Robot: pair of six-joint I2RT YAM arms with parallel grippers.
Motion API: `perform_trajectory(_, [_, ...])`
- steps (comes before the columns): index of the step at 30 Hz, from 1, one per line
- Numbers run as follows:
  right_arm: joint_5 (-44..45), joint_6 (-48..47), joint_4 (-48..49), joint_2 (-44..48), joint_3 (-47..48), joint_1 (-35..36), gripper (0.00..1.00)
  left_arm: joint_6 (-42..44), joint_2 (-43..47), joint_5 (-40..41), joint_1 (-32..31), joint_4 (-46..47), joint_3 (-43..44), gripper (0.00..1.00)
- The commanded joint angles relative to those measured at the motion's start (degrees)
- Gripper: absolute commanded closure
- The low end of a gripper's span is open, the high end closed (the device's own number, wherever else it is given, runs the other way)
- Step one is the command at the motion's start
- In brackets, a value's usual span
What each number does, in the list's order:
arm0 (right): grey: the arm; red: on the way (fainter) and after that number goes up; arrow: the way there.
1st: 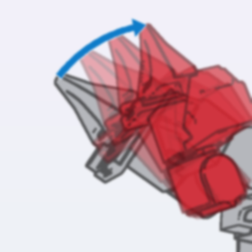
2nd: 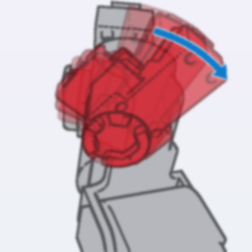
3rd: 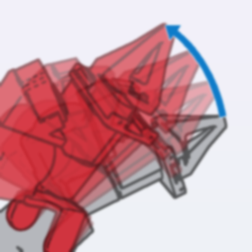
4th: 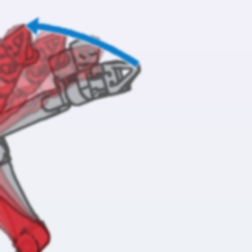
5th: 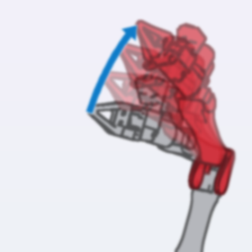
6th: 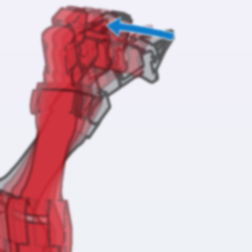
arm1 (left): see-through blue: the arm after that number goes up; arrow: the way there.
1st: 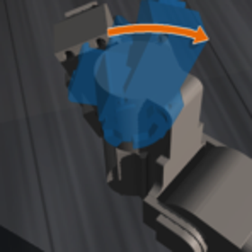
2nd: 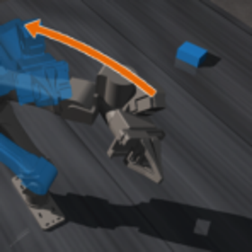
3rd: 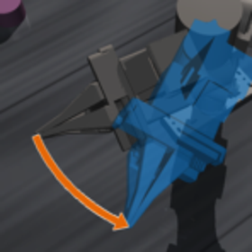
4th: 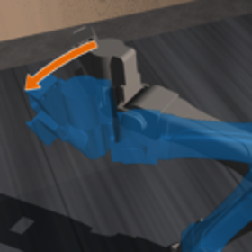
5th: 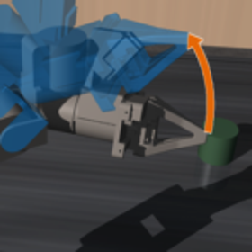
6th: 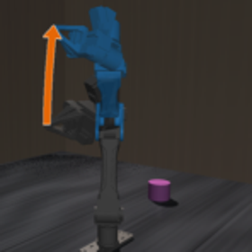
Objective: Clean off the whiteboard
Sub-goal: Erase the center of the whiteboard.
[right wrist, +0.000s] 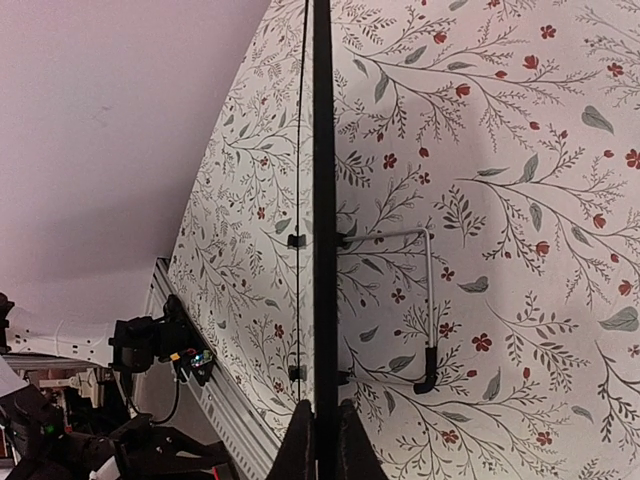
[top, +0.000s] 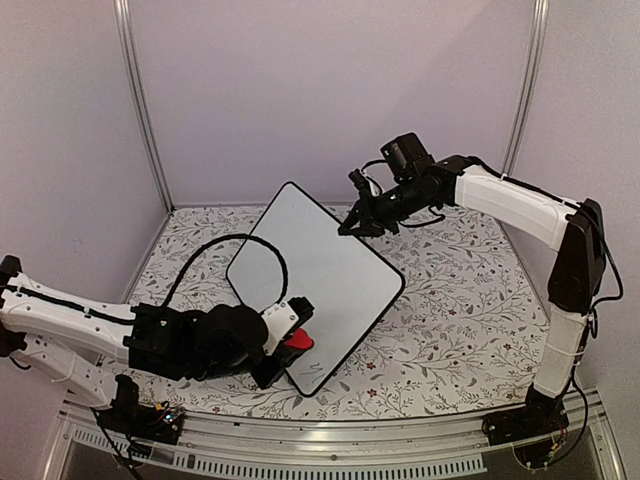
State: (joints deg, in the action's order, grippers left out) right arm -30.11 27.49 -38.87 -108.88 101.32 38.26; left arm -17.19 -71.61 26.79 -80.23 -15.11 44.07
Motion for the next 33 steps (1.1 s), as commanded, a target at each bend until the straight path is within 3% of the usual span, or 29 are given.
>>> perform_trajectory(1, [1.9,0.5,4.4,-1.3,2.0,0.2,1.0,2.1,-3.1,-4.2,0.0,2.4,0.2,1.0])
perform_trajectory(6, [1.8,0.2,3.3,-1.9,3.6,0.3,1.0,2.1,-8.0,-5.1,-1.4,2.2,1.6,1.0])
perform_trajectory(21, [1.3,-1.2,2.0,-2.8,4.0,0.9,1.0,0.6,-11.8,-6.5,-0.3,5.7,-1.4,1.0])
perform_trajectory(33, [1.0,-1.8,1.4,-3.0,3.9,1.2,1.0,-2.7,-8.8,-8.7,2.2,6.4,-7.1,1.0])
